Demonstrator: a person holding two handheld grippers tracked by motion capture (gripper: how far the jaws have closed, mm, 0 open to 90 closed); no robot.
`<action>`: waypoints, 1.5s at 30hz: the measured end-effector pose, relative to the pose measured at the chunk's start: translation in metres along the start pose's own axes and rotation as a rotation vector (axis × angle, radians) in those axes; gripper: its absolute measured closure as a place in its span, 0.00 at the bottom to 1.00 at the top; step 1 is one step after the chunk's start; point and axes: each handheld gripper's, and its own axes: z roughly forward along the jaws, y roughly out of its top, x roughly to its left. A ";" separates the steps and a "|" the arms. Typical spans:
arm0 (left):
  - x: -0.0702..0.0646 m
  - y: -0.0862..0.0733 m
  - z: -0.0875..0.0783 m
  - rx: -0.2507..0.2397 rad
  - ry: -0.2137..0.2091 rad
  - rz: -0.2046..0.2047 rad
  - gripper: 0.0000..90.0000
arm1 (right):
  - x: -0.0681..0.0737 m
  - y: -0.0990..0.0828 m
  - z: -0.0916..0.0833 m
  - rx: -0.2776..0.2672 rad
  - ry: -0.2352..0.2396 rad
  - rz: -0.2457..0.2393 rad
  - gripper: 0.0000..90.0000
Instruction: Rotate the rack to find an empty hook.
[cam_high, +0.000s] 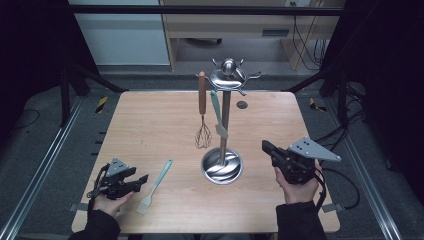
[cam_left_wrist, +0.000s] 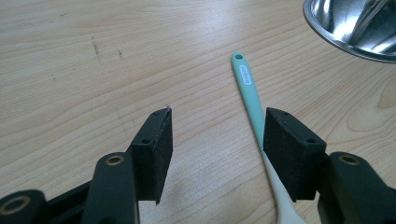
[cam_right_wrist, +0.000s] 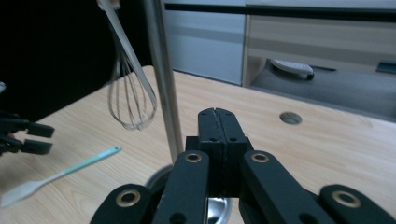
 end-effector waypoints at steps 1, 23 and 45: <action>0.000 0.000 0.000 0.000 0.000 0.000 0.47 | 0.001 0.003 0.001 -0.007 0.003 -0.006 1.00; 0.002 0.000 0.000 0.005 0.005 -0.013 0.46 | 0.027 0.076 0.003 -0.160 0.050 -0.048 1.00; 0.002 0.000 0.001 0.018 0.004 -0.015 0.46 | 0.044 0.129 0.007 -0.206 0.039 -0.110 1.00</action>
